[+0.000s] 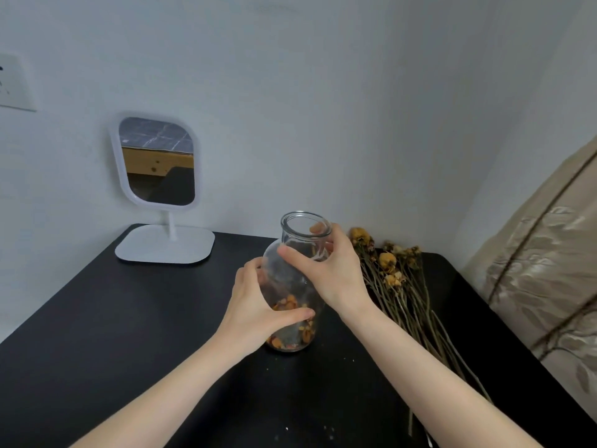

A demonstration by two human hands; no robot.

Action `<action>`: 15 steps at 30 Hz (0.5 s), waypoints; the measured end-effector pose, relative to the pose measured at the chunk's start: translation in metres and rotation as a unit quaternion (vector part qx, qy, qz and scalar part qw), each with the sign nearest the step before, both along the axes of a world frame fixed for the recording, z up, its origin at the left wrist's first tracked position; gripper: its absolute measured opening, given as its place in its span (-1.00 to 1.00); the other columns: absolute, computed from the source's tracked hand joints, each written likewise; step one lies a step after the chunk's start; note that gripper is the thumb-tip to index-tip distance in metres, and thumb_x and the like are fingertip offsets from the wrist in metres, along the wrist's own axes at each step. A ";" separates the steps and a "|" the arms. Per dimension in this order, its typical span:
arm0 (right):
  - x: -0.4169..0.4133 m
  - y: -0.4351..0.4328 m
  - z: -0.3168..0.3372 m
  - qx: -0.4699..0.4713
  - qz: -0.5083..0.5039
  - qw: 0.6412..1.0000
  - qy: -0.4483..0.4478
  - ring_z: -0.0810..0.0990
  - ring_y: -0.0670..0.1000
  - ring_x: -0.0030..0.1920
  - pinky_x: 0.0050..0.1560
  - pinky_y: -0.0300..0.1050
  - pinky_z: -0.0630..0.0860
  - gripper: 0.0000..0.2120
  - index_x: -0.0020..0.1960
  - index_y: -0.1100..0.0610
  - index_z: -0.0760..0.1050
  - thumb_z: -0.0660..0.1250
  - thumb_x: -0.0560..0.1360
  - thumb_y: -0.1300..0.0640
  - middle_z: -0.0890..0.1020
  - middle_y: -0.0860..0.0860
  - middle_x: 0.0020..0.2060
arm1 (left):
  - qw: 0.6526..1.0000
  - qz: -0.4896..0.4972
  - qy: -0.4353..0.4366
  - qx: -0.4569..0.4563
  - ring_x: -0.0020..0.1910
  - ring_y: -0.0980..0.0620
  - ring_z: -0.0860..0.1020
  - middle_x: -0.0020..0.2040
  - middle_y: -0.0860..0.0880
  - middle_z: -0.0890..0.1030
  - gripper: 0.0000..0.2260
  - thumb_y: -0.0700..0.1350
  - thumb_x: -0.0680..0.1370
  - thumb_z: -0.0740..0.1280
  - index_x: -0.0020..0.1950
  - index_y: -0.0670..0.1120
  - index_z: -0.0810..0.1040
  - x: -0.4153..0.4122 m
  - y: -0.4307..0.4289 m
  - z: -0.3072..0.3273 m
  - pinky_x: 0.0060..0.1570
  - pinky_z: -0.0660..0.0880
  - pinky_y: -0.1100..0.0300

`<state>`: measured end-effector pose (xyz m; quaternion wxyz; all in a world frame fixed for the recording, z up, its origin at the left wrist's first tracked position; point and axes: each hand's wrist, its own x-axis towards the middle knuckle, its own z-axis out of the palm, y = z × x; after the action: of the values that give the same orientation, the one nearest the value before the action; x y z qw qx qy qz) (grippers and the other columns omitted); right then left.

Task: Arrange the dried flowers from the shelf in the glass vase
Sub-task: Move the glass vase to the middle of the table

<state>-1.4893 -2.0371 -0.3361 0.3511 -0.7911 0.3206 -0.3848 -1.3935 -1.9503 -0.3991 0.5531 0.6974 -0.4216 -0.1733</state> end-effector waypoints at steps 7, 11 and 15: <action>-0.004 0.002 0.003 0.012 0.030 0.999 -0.005 0.50 -0.06 0.13 0.10 -0.21 0.48 -0.52 0.13 0.01 0.40 0.51 0.31 -0.07 0.55 -0.08 0.08 | 1.000 0.013 0.011 0.009 0.37 0.08 0.27 0.39 0.06 0.21 -0.05 0.06 0.23 0.57 0.47 0.07 0.09 -0.011 0.007 0.001 0.29 0.38 0.08; -0.024 -0.006 0.003 0.053 0.065 0.996 -0.004 0.48 -0.16 0.15 0.13 -0.29 0.43 -0.40 0.31 0.05 0.39 0.48 0.34 -0.07 0.54 -0.11 0.12 | 0.993 0.081 0.010 -0.088 0.20 0.18 0.38 0.23 0.12 0.31 -0.42 0.02 0.38 0.44 0.28 0.25 0.21 -0.034 0.029 0.001 0.15 0.33 0.33; -0.062 -0.024 -0.005 0.075 0.036 0.997 -0.007 0.52 -0.17 0.15 0.13 -0.27 0.42 -0.57 0.28 0.02 0.43 0.33 0.46 -0.11 0.58 -0.11 0.10 | 0.985 0.047 0.013 -0.163 -0.01 0.15 0.48 -0.04 0.11 0.45 -0.76 -0.05 0.50 0.33 0.08 0.23 0.39 -0.073 0.049 -0.002 -0.04 0.41 0.44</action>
<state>-1.5516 -2.0607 -0.3407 0.4252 -0.7708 0.3177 -0.3522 -1.4668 -1.9016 -0.4010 0.6720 0.6150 -0.4038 -0.0848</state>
